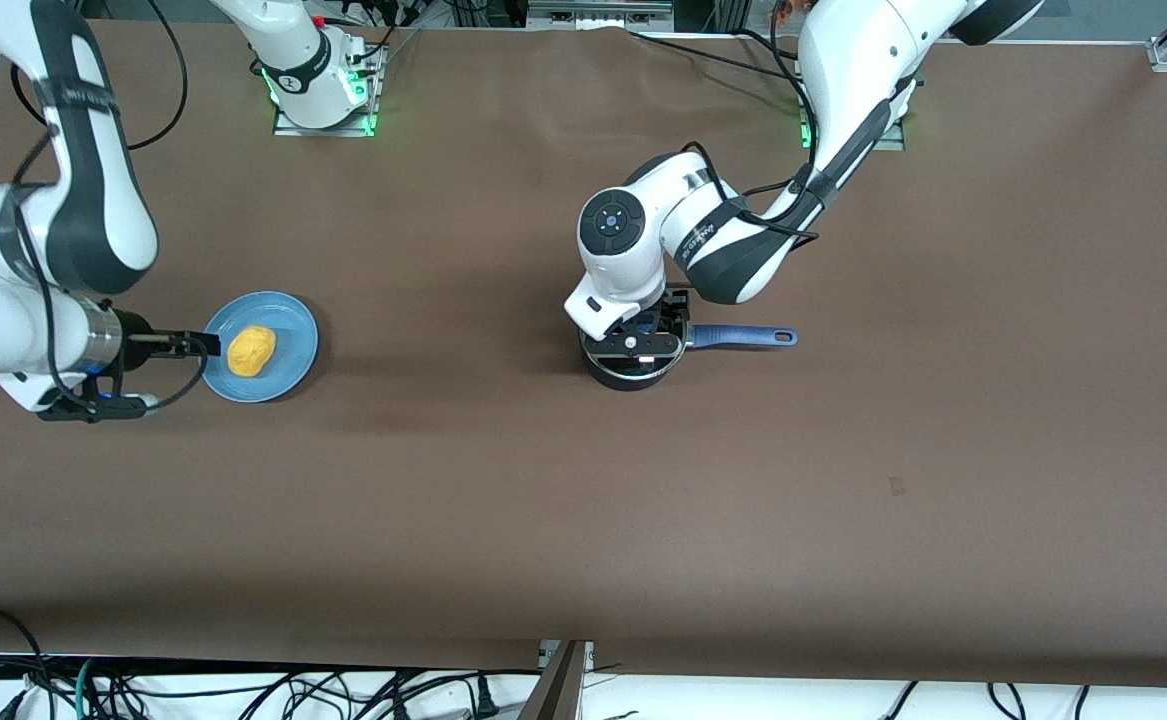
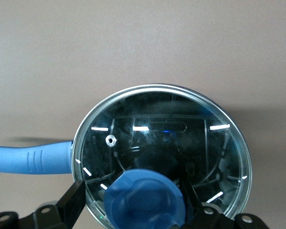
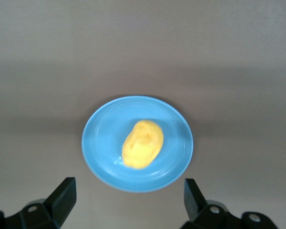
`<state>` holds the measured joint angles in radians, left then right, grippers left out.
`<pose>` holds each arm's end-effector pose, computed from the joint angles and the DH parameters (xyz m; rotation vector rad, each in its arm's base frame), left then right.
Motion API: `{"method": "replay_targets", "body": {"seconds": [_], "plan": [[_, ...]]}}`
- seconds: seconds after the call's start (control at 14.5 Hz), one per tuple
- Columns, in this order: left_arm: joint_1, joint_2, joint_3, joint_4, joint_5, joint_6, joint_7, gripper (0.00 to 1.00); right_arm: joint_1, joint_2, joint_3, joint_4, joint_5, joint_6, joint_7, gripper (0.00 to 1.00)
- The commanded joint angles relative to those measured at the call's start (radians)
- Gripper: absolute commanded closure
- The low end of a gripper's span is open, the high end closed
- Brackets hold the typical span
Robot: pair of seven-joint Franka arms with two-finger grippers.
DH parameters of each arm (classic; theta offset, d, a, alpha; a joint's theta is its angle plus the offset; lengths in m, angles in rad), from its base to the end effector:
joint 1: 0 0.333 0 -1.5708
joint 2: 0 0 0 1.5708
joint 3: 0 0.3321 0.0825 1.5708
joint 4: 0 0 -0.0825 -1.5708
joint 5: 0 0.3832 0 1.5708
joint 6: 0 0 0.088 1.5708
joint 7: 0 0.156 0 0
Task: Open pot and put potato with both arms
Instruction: 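Lift the lid with the left gripper while the right gripper grasps the potato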
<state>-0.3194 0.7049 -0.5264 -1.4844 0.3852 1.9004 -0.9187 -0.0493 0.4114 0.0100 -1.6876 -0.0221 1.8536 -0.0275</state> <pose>0.5235 -0.4499 0.2481 -2.9880 0.0212 0.1650 0.6278 -0.0279 0.3099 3.1099 -0.0052 -0.3841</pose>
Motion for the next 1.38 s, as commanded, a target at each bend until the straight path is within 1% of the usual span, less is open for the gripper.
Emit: {"method": "replay_targets", "body": {"seconds": [0.0, 0.14, 0.21, 0.28, 0.34, 0.41, 0.55, 0.76, 1.17, 1.24, 1.31], "plan": [[0.0, 0.002, 0.0, 0.009, -0.02, -0.029, 0.021, 0.18, -0.007, 0.012, 0.002, -0.07, 0.01, 0.085, 0.113, 0.0], [-0.001, 0.005, 0.0, 0.004, -0.02, -0.029, 0.017, 0.28, -0.007, 0.012, 0.002, -0.144, 0.008, 0.162, 0.172, 0.0], [-0.001, 0.005, 0.0, 0.003, -0.02, -0.029, 0.017, 0.31, -0.007, 0.012, 0.002, -0.176, 0.008, 0.208, 0.181, 0.0], [-0.001, 0.007, 0.0, 0.004, -0.02, -0.029, 0.017, 0.37, -0.007, 0.012, 0.002, -0.216, 0.008, 0.258, 0.204, 0.0], [-0.001, 0.005, 0.0, 0.003, -0.022, -0.029, 0.017, 0.4, -0.009, 0.012, 0.002, -0.245, 0.008, 0.289, 0.222, 0.0], [-0.001, 0.005, 0.0, 0.003, -0.023, -0.03, 0.017, 0.46, -0.009, 0.012, 0.001, -0.263, 0.008, 0.305, 0.236, 0.0], [-0.001, 0.005, 0.0, 0.01, -0.032, -0.044, 0.017, 0.48, -0.009, 0.017, -0.001, -0.282, 0.008, 0.318, 0.271, 0.0], [0.003, -0.005, -0.001, 0.03, -0.037, -0.102, 0.018, 0.48, -0.01, 0.046, -0.001, -0.282, 0.008, 0.332, 0.293, 0.0], [0.009, -0.011, -0.003, 0.156, -0.051, -0.274, 0.021, 0.46, -0.027, 0.099, -0.007, -0.285, 0.008, 0.372, 0.296, 0.01], [0.019, -0.011, -0.001, 0.18, -0.054, -0.308, 0.024, 0.46, -0.027, 0.102, -0.007, -0.285, 0.01, 0.372, 0.296, 0.08], [0.041, -0.013, -0.003, 0.197, -0.054, -0.326, 0.026, 0.46, -0.027, 0.104, -0.007, -0.285, 0.01, 0.371, 0.297, 0.25]]}}
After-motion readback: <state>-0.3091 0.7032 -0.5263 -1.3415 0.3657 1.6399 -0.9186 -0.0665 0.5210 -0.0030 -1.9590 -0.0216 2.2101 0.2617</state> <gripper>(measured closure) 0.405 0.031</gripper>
